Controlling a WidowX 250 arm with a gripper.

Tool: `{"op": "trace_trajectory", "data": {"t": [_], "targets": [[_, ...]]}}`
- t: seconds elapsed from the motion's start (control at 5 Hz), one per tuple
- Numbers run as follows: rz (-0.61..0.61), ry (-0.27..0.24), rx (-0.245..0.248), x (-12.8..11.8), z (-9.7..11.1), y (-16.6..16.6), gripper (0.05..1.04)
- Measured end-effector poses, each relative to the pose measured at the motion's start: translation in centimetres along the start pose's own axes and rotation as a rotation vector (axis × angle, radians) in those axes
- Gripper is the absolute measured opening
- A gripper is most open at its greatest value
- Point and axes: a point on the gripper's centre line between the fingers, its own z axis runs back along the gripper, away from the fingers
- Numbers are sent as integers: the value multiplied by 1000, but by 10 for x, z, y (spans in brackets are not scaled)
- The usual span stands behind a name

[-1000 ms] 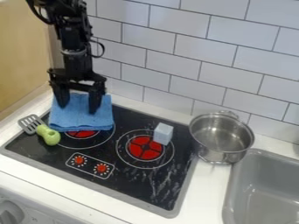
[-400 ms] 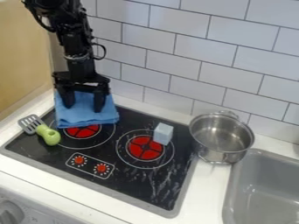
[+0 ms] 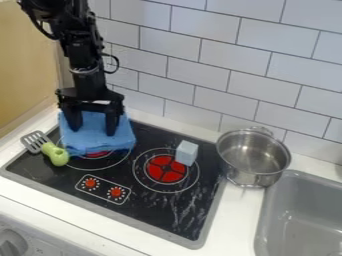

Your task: Take a blue things

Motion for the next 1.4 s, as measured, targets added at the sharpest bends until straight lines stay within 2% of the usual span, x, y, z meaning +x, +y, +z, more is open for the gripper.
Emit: {"op": "trace_trajectory", "data": {"t": [1.2,1.4], "targets": [[-170,33,44,-45,-5,-104,999],[-193,36,44,-55,-4,-113,999]]}}
